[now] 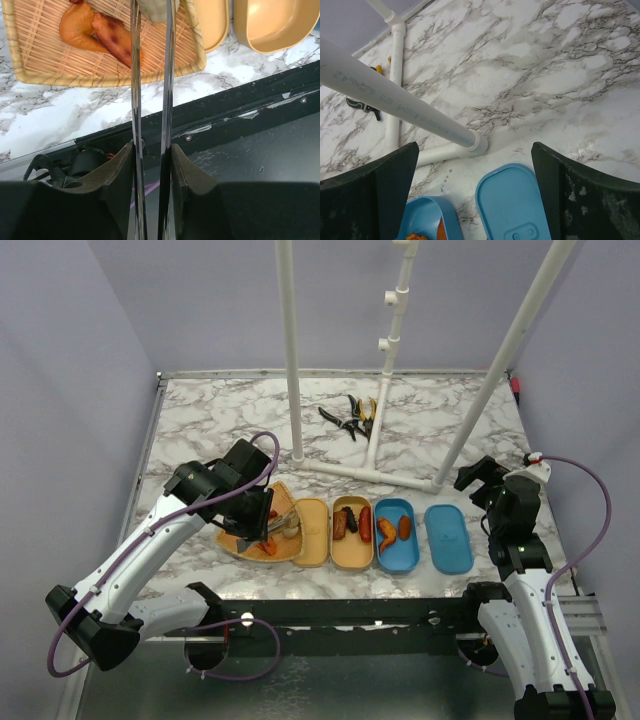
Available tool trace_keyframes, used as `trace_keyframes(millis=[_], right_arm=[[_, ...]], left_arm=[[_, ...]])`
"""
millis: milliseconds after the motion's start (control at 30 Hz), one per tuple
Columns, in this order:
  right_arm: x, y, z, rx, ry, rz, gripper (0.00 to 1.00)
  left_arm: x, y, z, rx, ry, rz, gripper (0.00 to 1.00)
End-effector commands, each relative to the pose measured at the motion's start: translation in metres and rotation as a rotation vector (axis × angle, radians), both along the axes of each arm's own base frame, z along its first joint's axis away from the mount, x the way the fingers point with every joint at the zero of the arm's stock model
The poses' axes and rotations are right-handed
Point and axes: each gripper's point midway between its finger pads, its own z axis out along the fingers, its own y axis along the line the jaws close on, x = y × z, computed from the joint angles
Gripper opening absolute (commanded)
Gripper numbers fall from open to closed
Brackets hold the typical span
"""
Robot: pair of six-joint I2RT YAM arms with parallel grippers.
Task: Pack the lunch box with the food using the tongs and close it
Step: Pick up the fake food from the plate, then place the fake food in the packing box.
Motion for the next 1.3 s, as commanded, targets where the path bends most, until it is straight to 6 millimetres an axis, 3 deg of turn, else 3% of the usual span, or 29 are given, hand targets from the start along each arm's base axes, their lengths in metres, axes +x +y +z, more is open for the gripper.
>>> trace_keyframes(millis=[0, 167, 400, 600, 867, 1267], right_arm=[[-0.001, -0.001, -0.003, -0.003, -0.002, -0.004, 1.0], [0.0, -0.001, -0.002, -0.004, -0.003, -0.002, 1.0], [0.0, -0.002, -0.003, -0.006, 0.0, -0.005, 1.0], [-0.001, -0.003, -0.003, -0.008, 0.002, -0.012, 1.0], [0.0, -0.002, -0.004, -0.006, 0.003, -0.01, 1.0], [-0.001, -0.003, -0.003, -0.007, -0.001, -0.011, 1.0]], left_arm=[[0.005, -0.002, 0.016, -0.02, -0.053, -0.005, 0.28], [0.021, -0.003, 0.041, -0.018, -0.142, -0.023, 0.28], [0.03, -0.036, 0.057, -0.058, -0.161, -0.116, 0.28], [0.011, -0.08, 0.051, -0.053, -0.146, -0.242, 0.28], [-0.017, -0.116, 0.039, -0.057, -0.114, -0.35, 0.28], [-0.022, -0.126, 0.014, 0.025, -0.101, -0.38, 0.29]])
